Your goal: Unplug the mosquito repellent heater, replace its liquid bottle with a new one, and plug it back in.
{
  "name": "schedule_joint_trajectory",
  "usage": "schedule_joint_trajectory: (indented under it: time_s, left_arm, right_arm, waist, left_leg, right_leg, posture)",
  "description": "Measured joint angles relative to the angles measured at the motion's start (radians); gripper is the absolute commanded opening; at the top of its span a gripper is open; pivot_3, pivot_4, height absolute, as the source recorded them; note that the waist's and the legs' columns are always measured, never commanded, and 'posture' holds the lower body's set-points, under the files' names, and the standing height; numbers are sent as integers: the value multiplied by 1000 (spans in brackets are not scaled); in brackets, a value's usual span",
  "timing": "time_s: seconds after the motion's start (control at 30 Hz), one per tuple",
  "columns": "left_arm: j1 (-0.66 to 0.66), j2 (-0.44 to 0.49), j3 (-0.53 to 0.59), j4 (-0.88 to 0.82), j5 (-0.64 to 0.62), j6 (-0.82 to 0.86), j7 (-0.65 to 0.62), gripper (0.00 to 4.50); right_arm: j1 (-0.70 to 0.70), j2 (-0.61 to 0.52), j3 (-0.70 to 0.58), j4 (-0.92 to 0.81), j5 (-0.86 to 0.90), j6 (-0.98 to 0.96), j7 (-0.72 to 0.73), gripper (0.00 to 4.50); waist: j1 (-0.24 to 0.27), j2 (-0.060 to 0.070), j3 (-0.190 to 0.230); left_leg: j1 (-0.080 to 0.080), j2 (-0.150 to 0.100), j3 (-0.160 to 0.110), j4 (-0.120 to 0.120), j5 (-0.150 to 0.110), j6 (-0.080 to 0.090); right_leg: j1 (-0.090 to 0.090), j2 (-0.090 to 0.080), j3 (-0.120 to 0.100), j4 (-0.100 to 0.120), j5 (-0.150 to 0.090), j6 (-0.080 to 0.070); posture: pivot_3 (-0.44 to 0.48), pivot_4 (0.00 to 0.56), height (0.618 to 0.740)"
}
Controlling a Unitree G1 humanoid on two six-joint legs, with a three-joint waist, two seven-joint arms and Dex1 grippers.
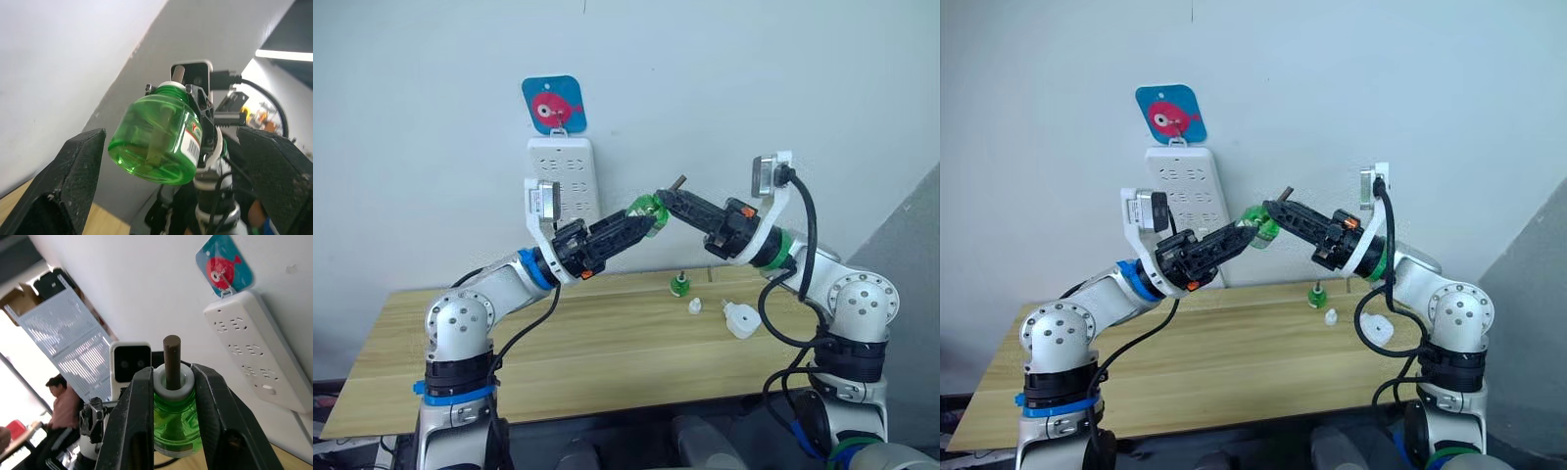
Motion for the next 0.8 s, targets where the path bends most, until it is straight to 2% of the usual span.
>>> schedule_joint_trajectory:
  time_s: [0.3, 0.53, 0.8]
  left_arm:
    - [-6, -34, -6, -11, -110, -1, 140, 4500]
    - [-39, -75, 5, 14, -178, -46, 232, 4500]
    - [-37, -63, 6, 17, -223, -48, 250, 4500]
  right_arm:
    - [0, 9, 5, 8, 167, -53, -166, 793]
    - [0, -1, 41, 8, 217, -85, -209, 793]
    - [2, -10, 71, 7, 260, -121, -236, 793]
  waist:
    - [0, 2, -6]
    - [5, 2, -7]
    - [8, 3, -7]
  left_leg:
    - [0, 0, 0, 0, 0, 0]
    - [0, 0, 0, 0, 0, 0]
    - [0, 0, 0, 0, 0, 0]
  right_leg:
    - [0, 0, 0, 0, 0, 0]
    - [0, 0, 0, 0, 0, 0]
    - [0, 0, 0, 0, 0, 0]
  posture:
    - [-132, 0, 729]
    - [-132, 1, 729]
    - [-133, 4, 729]
